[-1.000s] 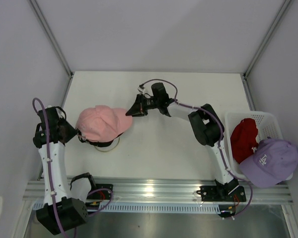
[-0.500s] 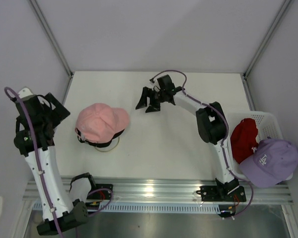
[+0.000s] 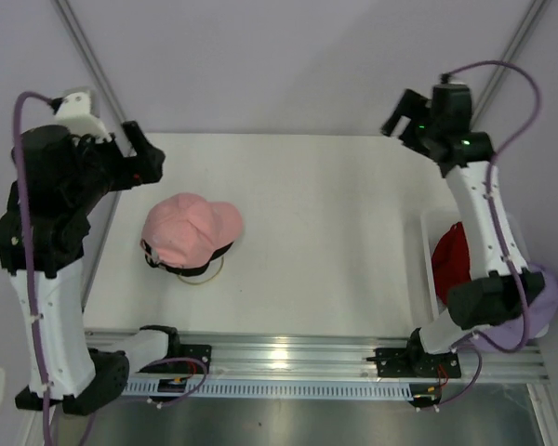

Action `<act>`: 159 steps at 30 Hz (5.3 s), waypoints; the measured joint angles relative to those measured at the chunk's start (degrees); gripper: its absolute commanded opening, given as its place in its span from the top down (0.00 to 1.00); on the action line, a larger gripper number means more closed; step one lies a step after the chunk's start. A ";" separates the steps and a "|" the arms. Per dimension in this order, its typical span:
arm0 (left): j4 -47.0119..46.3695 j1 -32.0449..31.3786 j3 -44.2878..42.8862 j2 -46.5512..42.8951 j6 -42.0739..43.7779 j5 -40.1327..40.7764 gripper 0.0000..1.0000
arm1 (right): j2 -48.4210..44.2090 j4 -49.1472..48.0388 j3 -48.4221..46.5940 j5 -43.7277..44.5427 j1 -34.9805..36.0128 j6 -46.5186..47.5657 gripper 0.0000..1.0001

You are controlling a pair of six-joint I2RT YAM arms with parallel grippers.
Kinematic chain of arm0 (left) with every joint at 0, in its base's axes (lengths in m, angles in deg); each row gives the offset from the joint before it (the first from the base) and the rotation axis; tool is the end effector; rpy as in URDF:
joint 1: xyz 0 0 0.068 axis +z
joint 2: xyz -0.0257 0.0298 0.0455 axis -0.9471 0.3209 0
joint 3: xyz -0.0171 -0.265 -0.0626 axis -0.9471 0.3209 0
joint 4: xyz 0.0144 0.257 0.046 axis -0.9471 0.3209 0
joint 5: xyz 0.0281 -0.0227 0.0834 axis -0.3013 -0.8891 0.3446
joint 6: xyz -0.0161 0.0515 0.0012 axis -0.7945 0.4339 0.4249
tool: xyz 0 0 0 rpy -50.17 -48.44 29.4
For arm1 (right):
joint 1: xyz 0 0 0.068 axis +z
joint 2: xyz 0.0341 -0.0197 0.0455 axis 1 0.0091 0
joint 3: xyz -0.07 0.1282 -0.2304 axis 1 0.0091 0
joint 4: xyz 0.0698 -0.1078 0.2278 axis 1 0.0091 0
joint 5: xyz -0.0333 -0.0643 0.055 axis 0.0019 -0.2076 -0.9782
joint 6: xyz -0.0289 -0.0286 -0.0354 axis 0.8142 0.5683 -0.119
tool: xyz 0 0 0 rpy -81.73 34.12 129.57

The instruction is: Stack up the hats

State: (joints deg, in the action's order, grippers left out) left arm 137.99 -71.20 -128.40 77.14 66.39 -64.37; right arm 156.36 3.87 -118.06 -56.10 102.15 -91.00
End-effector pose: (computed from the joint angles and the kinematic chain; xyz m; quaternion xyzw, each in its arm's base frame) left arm 0.1261 -0.0006 0.5399 -0.0760 0.7996 -0.0694 0.5916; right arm 0.3576 0.0811 0.4327 0.0924 0.8619 0.1708 0.4684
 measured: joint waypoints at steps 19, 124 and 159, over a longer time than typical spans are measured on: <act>-2.27 -18.01 6.27 5.14 2.80 -1.42 0.00 | -21.09 15.23 35.43 27.02 -23.67 -3.41 0.12; -21.20 -23.19 16.79 19.10 -10.49 7.17 0.18 | 1.73 -16.48 1.68 -37.51 17.29 11.08 1.00; -4.81 -7.10 43.08 -14.75 -29.70 9.31 0.98 | 24.72 -12.63 -22.14 -47.30 30.05 10.84 1.00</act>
State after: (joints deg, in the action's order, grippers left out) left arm 133.18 -78.31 -85.32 62.39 36.69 -55.06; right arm 181.09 -8.76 -140.20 -103.39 132.20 -80.16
